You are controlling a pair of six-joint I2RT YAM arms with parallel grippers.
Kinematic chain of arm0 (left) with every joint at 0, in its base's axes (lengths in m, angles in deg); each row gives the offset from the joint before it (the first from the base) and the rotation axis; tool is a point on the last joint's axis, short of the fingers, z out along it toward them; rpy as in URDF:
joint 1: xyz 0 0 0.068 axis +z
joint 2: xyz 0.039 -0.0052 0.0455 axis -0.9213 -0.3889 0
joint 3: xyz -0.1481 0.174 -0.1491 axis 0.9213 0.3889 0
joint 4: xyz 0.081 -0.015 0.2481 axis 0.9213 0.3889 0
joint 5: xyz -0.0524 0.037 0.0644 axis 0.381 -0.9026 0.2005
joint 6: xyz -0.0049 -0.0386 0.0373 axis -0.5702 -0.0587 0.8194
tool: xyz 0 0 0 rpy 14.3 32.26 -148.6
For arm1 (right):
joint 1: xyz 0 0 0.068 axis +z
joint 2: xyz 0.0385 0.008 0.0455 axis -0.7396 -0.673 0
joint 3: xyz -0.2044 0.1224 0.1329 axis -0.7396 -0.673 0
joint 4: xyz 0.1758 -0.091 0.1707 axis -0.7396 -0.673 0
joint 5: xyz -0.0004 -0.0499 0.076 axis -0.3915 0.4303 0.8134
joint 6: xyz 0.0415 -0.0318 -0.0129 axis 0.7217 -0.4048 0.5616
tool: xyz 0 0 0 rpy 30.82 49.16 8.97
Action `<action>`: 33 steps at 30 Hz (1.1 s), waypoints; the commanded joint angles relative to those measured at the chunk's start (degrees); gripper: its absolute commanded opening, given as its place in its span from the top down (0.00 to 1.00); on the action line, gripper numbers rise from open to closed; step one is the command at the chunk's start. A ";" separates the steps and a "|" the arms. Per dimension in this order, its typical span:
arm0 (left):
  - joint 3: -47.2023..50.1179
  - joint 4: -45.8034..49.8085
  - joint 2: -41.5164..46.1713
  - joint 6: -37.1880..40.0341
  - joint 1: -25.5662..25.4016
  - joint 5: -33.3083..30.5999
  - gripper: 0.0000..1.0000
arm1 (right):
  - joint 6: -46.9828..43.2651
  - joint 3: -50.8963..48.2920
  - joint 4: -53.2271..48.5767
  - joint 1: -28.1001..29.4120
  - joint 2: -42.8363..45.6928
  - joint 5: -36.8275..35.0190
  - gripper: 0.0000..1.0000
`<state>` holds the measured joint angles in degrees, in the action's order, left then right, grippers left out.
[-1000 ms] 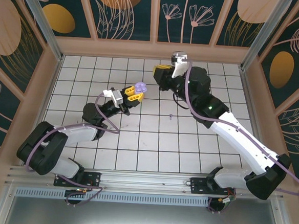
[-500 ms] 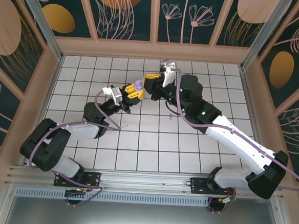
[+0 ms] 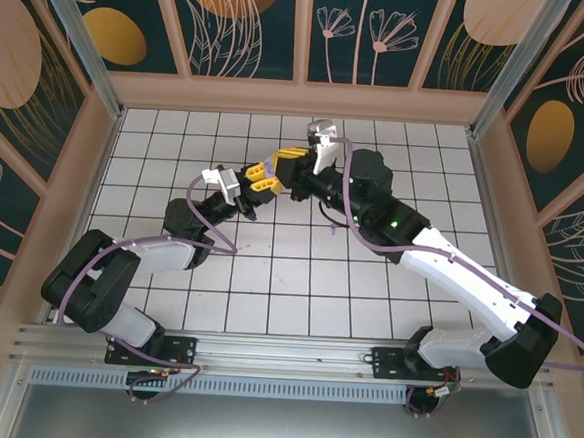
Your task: Insert the wireless bluetooth earbuds into the charging case
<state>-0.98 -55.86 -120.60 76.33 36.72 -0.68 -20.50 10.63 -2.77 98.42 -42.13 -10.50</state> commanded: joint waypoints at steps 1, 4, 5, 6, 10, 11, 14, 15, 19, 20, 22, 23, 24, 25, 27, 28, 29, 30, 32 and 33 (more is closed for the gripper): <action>-1.44 -4.08 -0.45 -0.99 -0.37 0.24 1.00 | 0.88 -0.87 2.38 0.61 0.46 1.06 0.83; -1.54 -4.10 -0.36 -0.87 -0.37 0.31 1.00 | 0.96 -0.87 2.29 0.70 0.07 1.07 0.83; -1.56 -4.09 -0.36 -0.98 -0.37 0.36 1.00 | 0.97 -0.87 2.21 0.70 -0.04 1.07 0.83; -1.52 -4.10 -0.36 -0.93 -0.37 0.33 1.00 | 1.04 -0.96 2.34 0.82 -0.15 0.99 0.83; -1.60 -4.09 -0.18 -1.02 -0.37 0.42 1.00 | 1.15 -1.05 2.37 0.78 -0.67 0.89 0.83; -1.58 -4.08 -0.18 -0.97 -0.38 0.49 1.00 | 1.14 -1.00 2.34 0.83 -0.83 0.81 0.83; -1.61 -3.96 -0.01 -0.98 -0.37 0.64 1.00 | 1.23 -0.96 2.17 0.79 -1.33 0.72 0.83; -1.61 -4.01 0.08 -1.02 -0.36 0.64 1.00 | 1.31 -1.03 2.06 0.79 -1.53 0.72 0.84; -1.61 -3.92 0.33 -0.94 -0.37 0.65 1.00 | 1.59 -1.48 2.01 0.80 -2.00 0.63 0.84; -1.61 -3.85 0.41 -0.94 -0.37 0.71 1.00 | 1.66 -1.72 2.08 0.81 -2.01 0.42 0.84; -1.55 -3.79 0.52 -0.92 -0.37 0.77 1.00 | 1.67 -2.09 1.97 0.81 -2.06 -0.09 0.84; -1.52 -3.84 0.61 -0.88 -0.37 0.83 1.00 | 1.67 -2.26 1.85 0.82 -2.08 -0.39 0.84; -1.52 -3.84 0.69 -0.85 -0.37 0.80 1.00 | 1.67 -2.40 1.81 0.79 -2.00 -0.72 0.84; -1.57 -3.77 0.74 -0.84 -0.36 0.80 1.00 | 1.60 -2.45 1.68 0.83 -2.00 -0.90 0.85; -1.52 -3.75 0.83 -0.82 -0.37 0.83 1.00 | 1.42 -2.61 1.50 0.80 -2.09 -1.64 0.85; -1.52 -3.78 0.87 -0.85 -0.37 0.76 1.00 | 1.32 -2.63 1.34 0.79 -2.09 -2.17 0.85; -1.57 -3.79 0.96 -0.84 -0.37 0.91 1.00 | 1.16 -2.71 1.16 0.84 -2.01 -2.80 0.85; -1.52 -3.74 0.96 -0.83 -0.37 0.89 1.00 | 0.93 -2.76 1.00 0.75 -1.93 -3.29 0.86; -1.51 -3.66 1.14 -0.76 -0.37 0.97 1.00 | 0.62 -2.80 0.78 0.70 -1.87 -4.08 0.86; -1.44 -3.57 1.22 -0.68 -0.37 0.97 1.00 | 0.36 -2.81 0.55 0.70 -1.82 -4.35 0.86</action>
<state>-1.08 -55.40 -120.60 76.33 36.72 -0.55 -19.36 9.27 -1.09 98.79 -43.81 -12.27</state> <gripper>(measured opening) 0.203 0.142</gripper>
